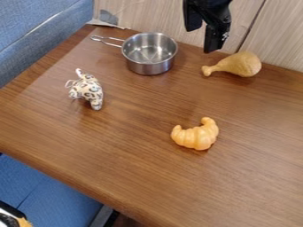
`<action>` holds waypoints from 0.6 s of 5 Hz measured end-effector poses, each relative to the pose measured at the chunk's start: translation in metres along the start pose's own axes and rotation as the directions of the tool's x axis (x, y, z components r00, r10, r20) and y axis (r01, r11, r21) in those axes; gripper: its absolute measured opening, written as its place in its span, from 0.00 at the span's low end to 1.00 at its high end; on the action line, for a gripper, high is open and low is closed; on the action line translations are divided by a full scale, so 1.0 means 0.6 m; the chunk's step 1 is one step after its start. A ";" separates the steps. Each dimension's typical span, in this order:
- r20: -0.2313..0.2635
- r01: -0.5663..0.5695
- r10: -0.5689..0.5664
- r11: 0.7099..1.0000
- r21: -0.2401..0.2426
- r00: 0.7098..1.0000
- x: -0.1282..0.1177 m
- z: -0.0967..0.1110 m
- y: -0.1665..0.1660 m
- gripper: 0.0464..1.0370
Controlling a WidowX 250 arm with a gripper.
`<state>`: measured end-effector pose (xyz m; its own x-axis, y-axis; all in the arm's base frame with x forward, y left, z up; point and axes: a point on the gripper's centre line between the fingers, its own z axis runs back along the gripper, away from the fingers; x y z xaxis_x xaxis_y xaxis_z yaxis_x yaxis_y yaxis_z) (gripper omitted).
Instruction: Moves pot from upper left corner to bottom left corner.
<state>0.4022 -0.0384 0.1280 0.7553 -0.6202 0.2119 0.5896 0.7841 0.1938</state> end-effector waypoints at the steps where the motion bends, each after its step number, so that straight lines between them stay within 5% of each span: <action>1: -0.036 0.001 -0.001 1.000 -0.023 0.999 -0.008 -0.027 -0.007 0.96; 3: -0.129 -0.099 0.101 0.995 0.016 0.987 -0.056 -0.072 0.044 0.96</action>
<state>0.4046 0.0044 0.0848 0.8413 -0.5303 0.1050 0.5071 0.8414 0.1867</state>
